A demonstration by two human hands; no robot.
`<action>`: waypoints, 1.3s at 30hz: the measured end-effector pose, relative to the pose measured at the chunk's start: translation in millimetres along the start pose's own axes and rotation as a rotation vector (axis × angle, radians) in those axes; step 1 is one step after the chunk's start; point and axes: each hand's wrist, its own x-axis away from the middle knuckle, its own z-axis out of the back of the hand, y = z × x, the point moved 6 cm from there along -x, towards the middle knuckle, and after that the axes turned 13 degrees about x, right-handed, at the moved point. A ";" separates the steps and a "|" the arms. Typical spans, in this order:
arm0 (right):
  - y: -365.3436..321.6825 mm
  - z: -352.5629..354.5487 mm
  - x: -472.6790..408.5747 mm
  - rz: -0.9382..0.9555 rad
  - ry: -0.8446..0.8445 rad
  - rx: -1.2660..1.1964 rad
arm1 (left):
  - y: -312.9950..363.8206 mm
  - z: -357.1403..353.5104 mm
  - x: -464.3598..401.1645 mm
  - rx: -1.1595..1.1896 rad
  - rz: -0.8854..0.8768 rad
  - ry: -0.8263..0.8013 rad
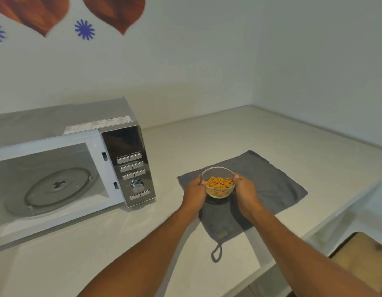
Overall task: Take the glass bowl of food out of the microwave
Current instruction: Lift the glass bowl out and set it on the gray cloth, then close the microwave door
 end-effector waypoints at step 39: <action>-42.1 -185.9 185.3 0.870 -0.216 0.360 | 34.6 217.1 170.5 -0.161 -0.396 0.595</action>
